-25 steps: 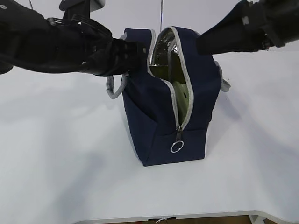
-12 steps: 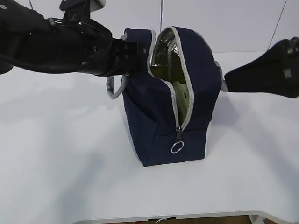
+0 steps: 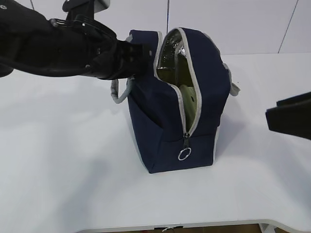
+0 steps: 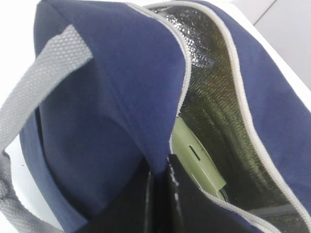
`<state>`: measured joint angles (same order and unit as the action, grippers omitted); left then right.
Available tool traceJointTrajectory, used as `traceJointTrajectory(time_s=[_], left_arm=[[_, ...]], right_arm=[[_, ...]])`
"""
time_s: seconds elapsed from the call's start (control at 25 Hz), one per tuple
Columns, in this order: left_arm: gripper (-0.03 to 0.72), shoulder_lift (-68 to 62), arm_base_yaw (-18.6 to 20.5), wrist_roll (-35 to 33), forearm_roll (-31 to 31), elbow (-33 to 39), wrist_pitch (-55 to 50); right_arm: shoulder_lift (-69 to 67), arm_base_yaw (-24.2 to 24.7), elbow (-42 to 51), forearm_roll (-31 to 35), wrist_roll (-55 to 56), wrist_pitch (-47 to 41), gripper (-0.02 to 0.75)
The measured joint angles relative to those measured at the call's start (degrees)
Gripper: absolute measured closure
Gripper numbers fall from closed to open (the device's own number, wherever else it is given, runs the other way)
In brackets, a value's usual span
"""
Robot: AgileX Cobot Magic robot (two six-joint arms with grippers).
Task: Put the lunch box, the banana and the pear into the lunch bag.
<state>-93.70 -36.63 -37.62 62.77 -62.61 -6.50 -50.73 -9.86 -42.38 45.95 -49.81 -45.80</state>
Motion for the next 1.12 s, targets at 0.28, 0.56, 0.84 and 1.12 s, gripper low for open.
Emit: traceJointTrajectory(time_s=[0.28,0.56,0.84,1.12], left_arm=[[0.702,0.0,0.0,0.0,0.0,0.0,-0.7],[0.702,0.0,0.0,0.0,-0.1,0.0,-0.9],[0.702,0.0,0.0,0.0,-0.2,0.0,-1.8],[0.702,0.0,0.0,0.0,-0.3,0.0,-2.2]], right_arm=[[2.7,0.0,1.7,-19.2,9.5,0.0,0.444],[2.7,0.0,1.7,-29.2,18.8,0.8,0.444],[2.7,0.0,4.0,-23.6,18.3,7.5,0.444],[2.7,0.0,14.0,-0.7,-7.1,15.2,0.444]])
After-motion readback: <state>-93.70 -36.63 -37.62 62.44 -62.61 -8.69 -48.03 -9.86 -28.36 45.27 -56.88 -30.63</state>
